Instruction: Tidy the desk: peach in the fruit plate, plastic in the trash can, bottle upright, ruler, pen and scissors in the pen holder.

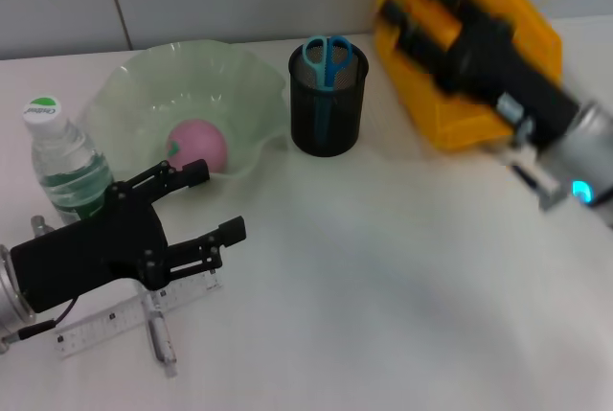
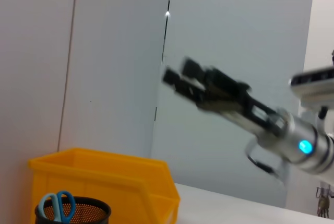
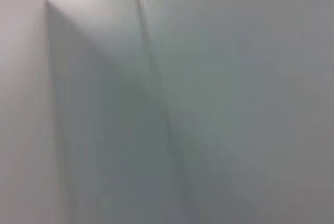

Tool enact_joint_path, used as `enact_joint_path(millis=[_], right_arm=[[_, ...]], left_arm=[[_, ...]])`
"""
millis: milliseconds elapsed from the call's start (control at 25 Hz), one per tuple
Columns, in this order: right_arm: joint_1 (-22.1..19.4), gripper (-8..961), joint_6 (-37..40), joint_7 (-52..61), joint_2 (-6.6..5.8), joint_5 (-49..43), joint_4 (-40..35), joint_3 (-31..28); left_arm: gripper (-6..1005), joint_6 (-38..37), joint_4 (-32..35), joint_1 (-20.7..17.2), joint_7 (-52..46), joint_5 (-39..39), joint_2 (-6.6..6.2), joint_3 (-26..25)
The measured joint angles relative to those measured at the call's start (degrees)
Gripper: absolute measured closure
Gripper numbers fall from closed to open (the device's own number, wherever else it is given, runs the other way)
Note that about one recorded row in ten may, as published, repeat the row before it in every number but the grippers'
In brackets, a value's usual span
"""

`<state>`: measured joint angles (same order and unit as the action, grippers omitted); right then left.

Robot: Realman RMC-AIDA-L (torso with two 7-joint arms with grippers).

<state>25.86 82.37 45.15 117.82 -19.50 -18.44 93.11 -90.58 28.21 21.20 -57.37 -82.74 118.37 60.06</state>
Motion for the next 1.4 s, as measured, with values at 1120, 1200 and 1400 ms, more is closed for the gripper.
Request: enact_joint_path(millis=[1120,1200,1400], right_arm=[[2.1,205,6.0,9.6,-8.04,-34.6,9.7,-1.6],[2.2,205,5.7,9.6,-8.06,-34.9,9.7,-1.6],[2.7,206,4.6,10.0,-8.55,-37.4,10.1,-1.7]], left_arm=[[138,-0.7,49.6,5.8,-68.8,-49.8,0.12,15.7],[138,-0.8,49.7,7.0,-70.5,-51.2,0.20,16.9],[140,1.4,48.1,11.2,-75.5,-56.9,0.46,23.6]])
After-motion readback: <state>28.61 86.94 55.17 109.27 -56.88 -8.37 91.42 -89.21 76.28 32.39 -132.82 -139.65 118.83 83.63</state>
